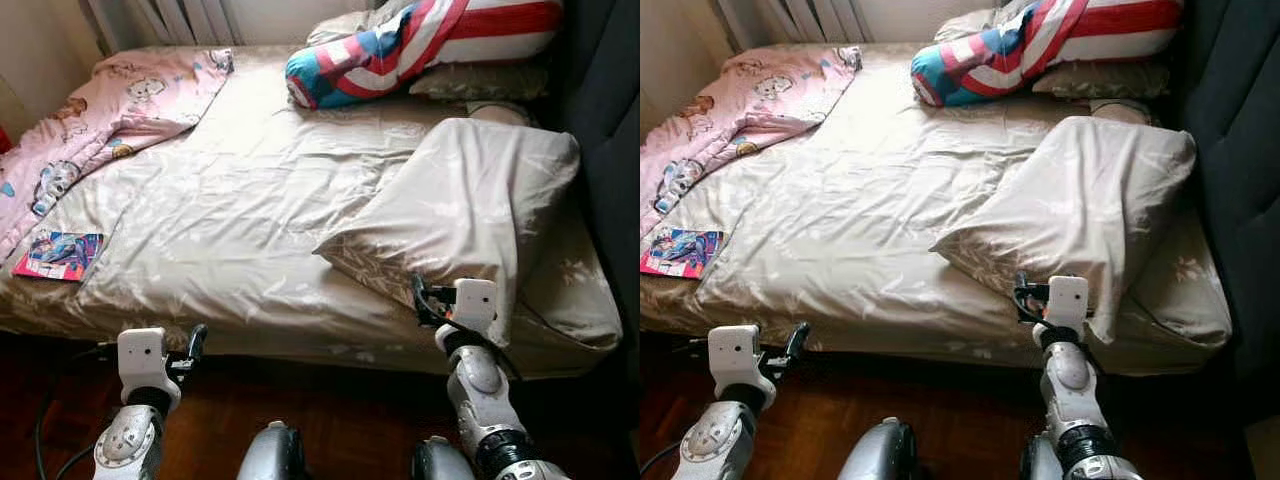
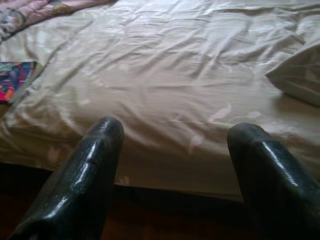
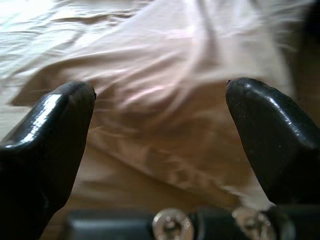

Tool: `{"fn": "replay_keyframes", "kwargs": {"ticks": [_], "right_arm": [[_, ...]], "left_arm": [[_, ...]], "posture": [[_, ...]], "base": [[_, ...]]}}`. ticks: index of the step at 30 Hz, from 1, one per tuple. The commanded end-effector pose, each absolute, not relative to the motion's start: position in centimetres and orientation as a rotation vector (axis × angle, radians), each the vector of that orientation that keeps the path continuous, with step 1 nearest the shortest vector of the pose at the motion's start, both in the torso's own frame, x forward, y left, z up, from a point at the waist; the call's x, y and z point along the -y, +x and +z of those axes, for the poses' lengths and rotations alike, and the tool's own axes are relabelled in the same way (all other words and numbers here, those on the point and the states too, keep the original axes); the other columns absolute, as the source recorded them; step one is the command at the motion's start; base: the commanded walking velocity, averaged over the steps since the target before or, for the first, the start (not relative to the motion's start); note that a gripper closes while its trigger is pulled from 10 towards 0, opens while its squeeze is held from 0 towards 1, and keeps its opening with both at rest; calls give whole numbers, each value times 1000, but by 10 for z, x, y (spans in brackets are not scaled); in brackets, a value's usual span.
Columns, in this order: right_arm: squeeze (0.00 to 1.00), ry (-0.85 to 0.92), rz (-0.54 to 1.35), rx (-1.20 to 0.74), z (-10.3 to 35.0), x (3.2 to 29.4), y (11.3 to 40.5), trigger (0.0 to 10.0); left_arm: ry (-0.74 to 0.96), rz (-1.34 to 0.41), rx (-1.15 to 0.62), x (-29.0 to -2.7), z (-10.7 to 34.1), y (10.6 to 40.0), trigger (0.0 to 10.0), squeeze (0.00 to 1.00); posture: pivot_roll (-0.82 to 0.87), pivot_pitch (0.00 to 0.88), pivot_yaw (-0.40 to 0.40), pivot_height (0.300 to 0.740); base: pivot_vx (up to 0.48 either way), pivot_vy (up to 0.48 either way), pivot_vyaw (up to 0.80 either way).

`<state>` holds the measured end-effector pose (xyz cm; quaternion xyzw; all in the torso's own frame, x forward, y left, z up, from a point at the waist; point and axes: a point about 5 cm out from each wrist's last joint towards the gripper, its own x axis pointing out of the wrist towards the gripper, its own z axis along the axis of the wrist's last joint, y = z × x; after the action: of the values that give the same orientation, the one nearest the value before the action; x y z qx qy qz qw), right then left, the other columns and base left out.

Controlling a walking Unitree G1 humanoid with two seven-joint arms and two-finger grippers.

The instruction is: Clean up the room

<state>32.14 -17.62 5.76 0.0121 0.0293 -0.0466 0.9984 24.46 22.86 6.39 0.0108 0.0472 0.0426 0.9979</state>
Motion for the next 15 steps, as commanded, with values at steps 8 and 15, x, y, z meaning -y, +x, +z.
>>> {"fn": "replay_keyframes", "kwargs": {"ticks": [8,15], "right_arm": [[0,-46,-94,-46,65,200,321,10000],[0,-67,-87,-49,63,204,314,10000]], "left_arm": [[-24,98,-96,-210,56,252,10000,0],[-44,98,-105,-204,49,246,10000,0]], "posture": [[-50,145,3,647],[-63,153,-28,647]], "base": [[0,0,0],[0,0,0]]}}
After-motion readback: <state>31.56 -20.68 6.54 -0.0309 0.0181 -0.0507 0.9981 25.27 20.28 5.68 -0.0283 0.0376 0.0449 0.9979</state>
